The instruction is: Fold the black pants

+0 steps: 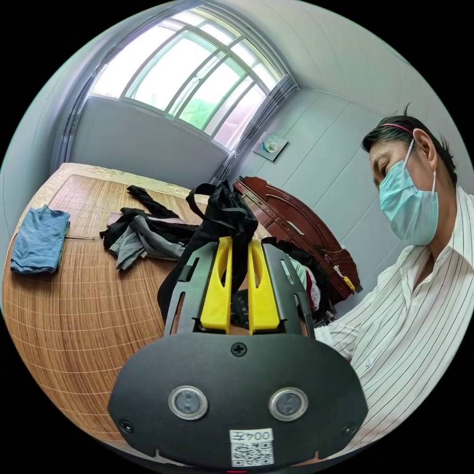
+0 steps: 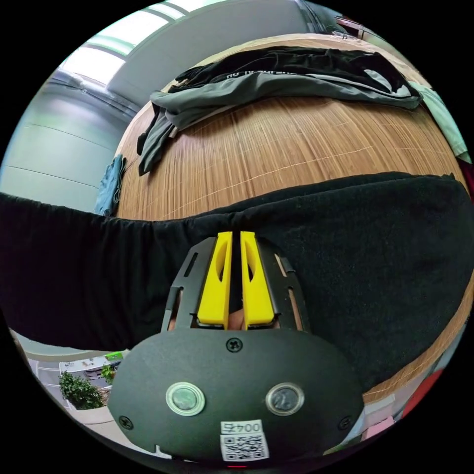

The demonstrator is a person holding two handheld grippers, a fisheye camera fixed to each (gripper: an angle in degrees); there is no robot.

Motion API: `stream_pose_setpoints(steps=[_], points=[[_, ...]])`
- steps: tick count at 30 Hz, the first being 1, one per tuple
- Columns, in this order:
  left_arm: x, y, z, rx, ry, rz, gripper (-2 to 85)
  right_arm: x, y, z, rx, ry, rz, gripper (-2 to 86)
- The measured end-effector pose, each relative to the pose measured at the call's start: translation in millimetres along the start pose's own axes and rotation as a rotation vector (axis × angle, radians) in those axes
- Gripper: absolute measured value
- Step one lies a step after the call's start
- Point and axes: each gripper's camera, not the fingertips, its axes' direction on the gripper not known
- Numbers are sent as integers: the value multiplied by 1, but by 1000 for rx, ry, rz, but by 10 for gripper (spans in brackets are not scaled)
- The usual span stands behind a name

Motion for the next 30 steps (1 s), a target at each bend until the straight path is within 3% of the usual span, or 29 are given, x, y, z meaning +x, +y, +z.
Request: stream_pose_setpoints(steps=[4, 11, 19, 30], points=[[24, -28, 15, 4, 50, 2, 15, 32, 24, -55, 50, -32, 15, 47], [92, -84, 67, -64, 142, 80, 17, 98, 67, -93, -65, -105, 96, 40], [174, -112, 172, -191, 287, 104, 22, 195, 63, -255, 176, -309, 126, 20], [272, -36, 392, -327, 50, 146, 41, 409, 32, -368, 128, -659, 239, -4]])
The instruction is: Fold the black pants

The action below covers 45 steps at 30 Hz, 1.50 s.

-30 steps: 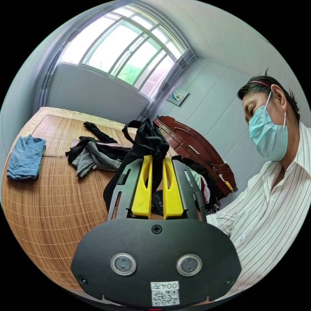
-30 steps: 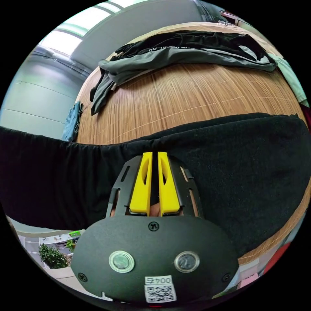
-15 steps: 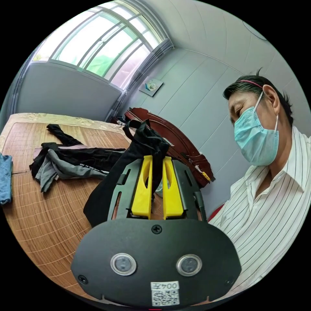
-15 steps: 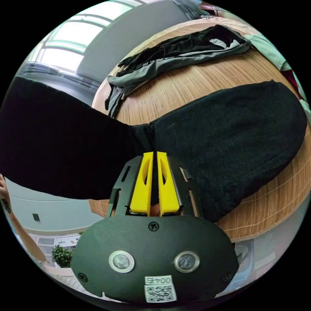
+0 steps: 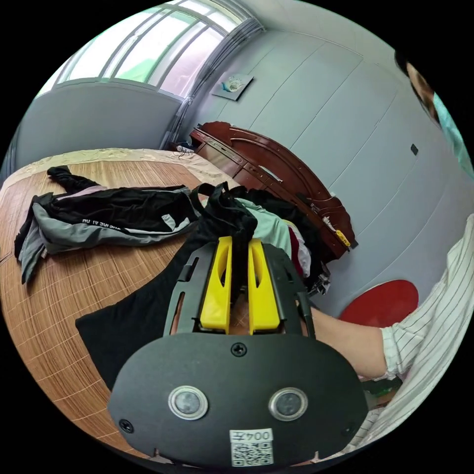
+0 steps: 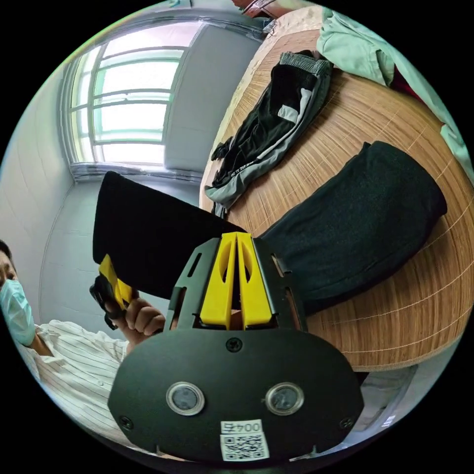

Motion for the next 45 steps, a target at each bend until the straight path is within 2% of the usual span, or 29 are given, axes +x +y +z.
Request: stream_pose_setpoints(steps=[5, 9, 11, 15, 17, 20, 24, 26, 27, 29, 30, 33, 35, 37, 40, 43, 45], points=[[28, 8, 104, -120, -52, 37, 62, 78, -42, -61, -63, -206, 205, 18], [61, 3, 166, -180, -37, 124, 82, 135, -52, -101, -1, -270, 376, 37], [72, -2, 178, -183, -24, 117, 90, 162, -49, -128, 63, -319, 454, 44], [96, -11, 180, -182, 20, 96, 101, 182, -38, -159, 143, -435, 477, 74], [99, -9, 173, -191, -13, 83, 103, 188, -31, -175, 203, -522, 470, 103], [88, 2, 157, -218, -125, 27, 99, 186, -28, -186, 206, -537, 442, 127], [70, 24, 134, -280, -313, 4, 97, 158, -42, -187, 64, -342, 327, 151], [65, 33, 128, -294, -367, 1, 98, 127, -55, -182, -50, -157, 216, 155], [64, 38, 125, -297, -407, 6, 99, 118, -58, -181, -71, -92, 194, 146], [67, 42, 122, -273, -444, 21, 100, 80, -65, -176, -94, 202, 83, 88], [69, 42, 121, -257, -460, 27, 101, 69, -66, -176, -82, 241, 36, 68], [74, 45, 125, -222, -514, 49, 108, 25, -67, -178, -28, 225, -213, 58], [71, 53, 132, -225, -545, 32, 111, 24, -70, -170, -38, 350, -286, 55], [66, 65, 141, -249, -553, 5, 114, 42, -73, -156, -95, 475, -234, 58], [71, 79, 148, -235, -553, 10, 115, 61, -72, -162, -57, 340, -105, 73], [80, 78, 139, -216, -524, -8, 115, 54, -55, -185, 65, 321, -38, 79], [94, 68, 115, -127, -517, 14, 112, 45, -36, -205, 167, 316, 13, 79]])
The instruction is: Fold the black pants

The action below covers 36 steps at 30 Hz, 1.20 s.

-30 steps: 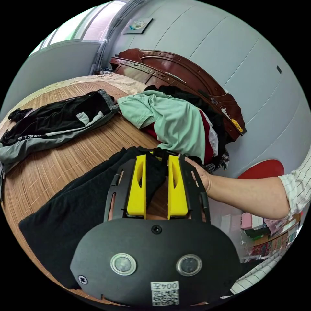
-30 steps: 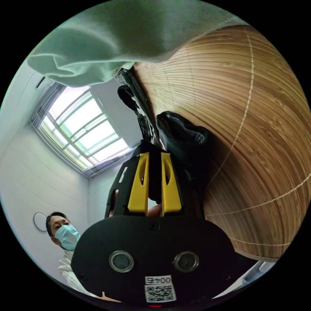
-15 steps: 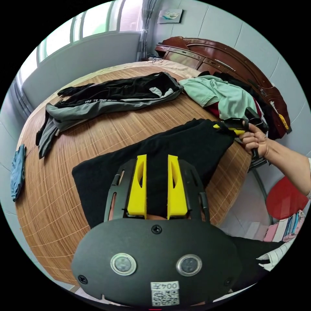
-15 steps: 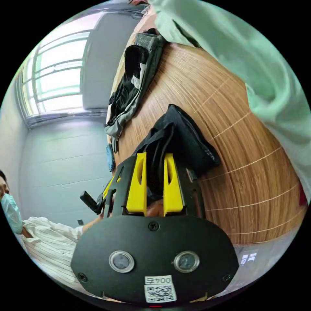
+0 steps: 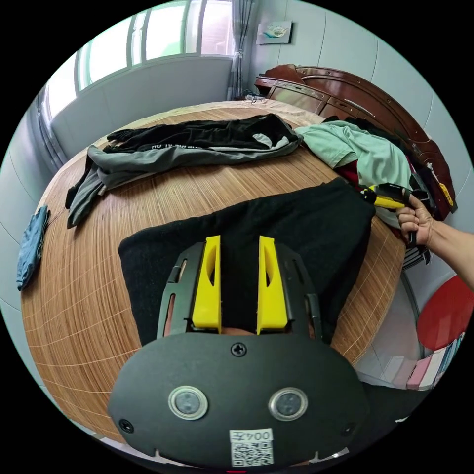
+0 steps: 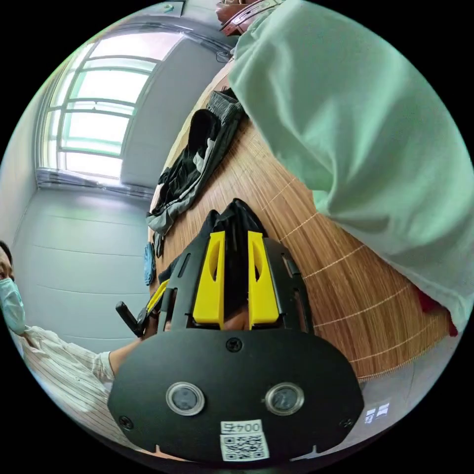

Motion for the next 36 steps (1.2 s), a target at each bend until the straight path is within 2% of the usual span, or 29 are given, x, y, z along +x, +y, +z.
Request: stream_pose_setpoints(steps=[2, 4, 9, 13, 16, 19, 21, 26, 36], points=[[-3, -4, -15, 38, 5, -2, 110, -23, 27, -31, 141, 88, 6, 74], [-11, -4, -14, 33, 15, -33, 109, -52, 42, -32, 173, 161, -45, 67], [-42, 6, 28, -106, 24, -211, 101, -140, 47, 56, -7, 212, -299, 65], [-58, 5, 15, -93, 107, -298, 97, -140, 32, 124, -151, 267, -156, 58], [-64, 13, -43, 6, 85, -255, 110, -158, 40, 115, -115, 219, -160, 64], [-61, 58, -79, -91, 4, -162, 120, -181, 59, 117, -148, 265, -221, 73], [-42, 104, -92, -220, -47, -50, 124, -186, 67, 127, -171, 337, -231, 76], [3, 150, -91, -336, -106, 78, 124, -200, 70, 154, -184, 372, -200, 78], [28, 155, -66, -276, -156, 35, 122, -247, 81, 184, -165, 437, -259, 76]])
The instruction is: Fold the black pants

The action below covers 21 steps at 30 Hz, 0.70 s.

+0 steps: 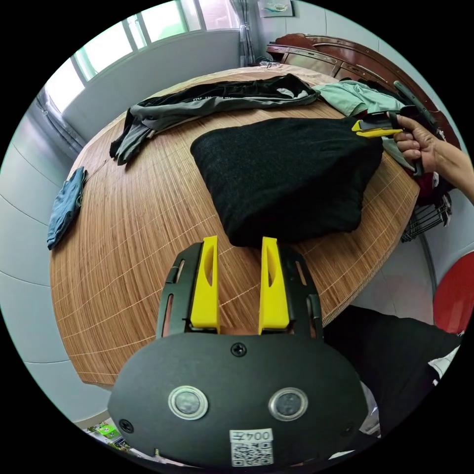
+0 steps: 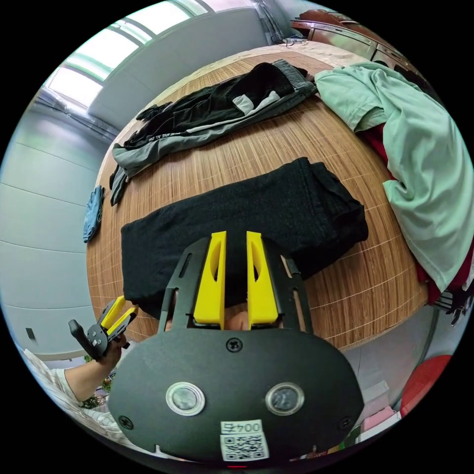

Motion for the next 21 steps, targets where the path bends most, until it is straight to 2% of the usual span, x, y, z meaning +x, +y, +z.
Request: stream_pose_setpoints(steps=[12, 17, 21], points=[[-6, 8, 1, 13, 6, -78, 123, -49, -15, 30, -22, 50, -5, 65], [-8, 12, 2, 1, -21, -86, 123, -73, -26, 57, -128, 192, -59, 53], [-15, 6, 16, -54, -94, -57, 104, -78, -36, 72, -203, 188, -44, 41]])
